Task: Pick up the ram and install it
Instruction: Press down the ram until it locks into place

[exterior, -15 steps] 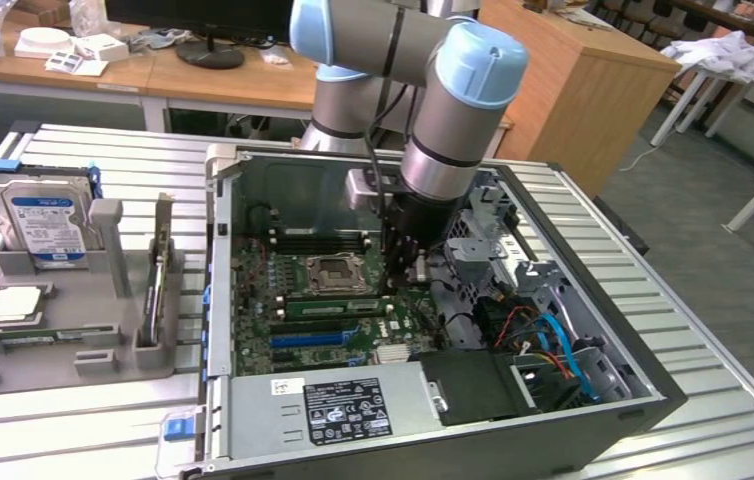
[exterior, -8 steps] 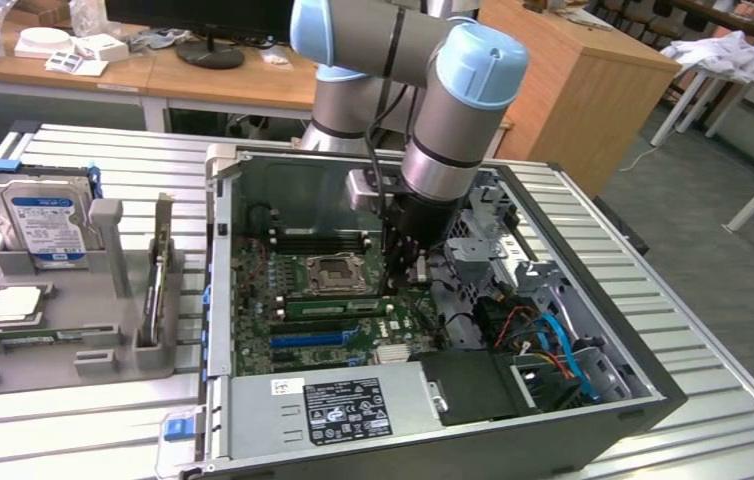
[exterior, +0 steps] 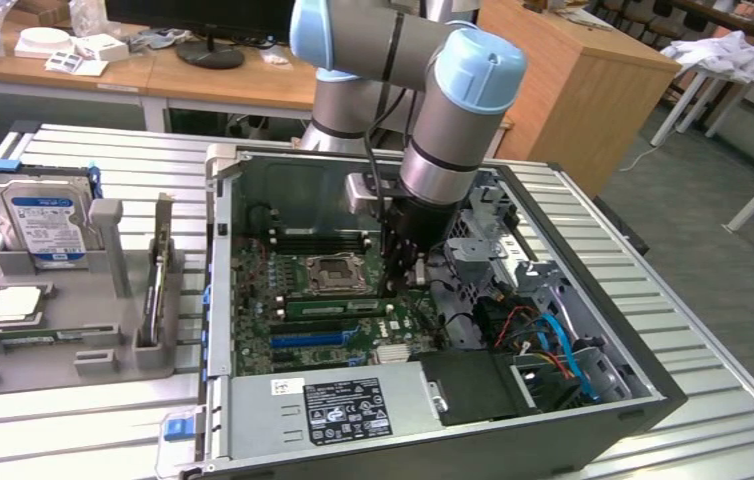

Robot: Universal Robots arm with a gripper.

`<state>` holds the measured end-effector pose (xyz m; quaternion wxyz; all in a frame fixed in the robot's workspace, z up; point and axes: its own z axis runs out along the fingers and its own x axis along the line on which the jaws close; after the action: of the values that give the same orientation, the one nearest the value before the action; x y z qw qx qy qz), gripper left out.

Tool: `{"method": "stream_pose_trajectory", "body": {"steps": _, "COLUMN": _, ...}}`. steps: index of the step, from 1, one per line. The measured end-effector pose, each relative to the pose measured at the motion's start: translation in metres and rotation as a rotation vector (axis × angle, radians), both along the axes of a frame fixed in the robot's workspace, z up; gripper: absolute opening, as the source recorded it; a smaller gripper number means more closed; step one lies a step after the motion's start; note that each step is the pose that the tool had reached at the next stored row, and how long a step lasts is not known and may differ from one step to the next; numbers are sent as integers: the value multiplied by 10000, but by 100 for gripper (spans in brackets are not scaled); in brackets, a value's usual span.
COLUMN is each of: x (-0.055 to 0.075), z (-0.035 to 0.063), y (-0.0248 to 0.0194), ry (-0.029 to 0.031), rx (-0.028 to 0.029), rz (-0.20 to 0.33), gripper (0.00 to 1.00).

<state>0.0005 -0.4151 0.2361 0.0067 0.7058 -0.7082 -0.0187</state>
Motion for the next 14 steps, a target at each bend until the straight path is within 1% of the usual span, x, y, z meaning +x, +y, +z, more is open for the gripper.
{"method": "stream_pose_trajectory", "body": {"steps": 11, "x": 0, "z": -20, "y": 0, "ry": 0, "rx": 7, "rz": 0, "gripper": 11}}
{"method": "stream_pose_trajectory", "body": {"steps": 14, "x": 0, "z": -20, "y": 1, "ry": -1, "rx": 50, "rz": 0, "gripper": 11}}
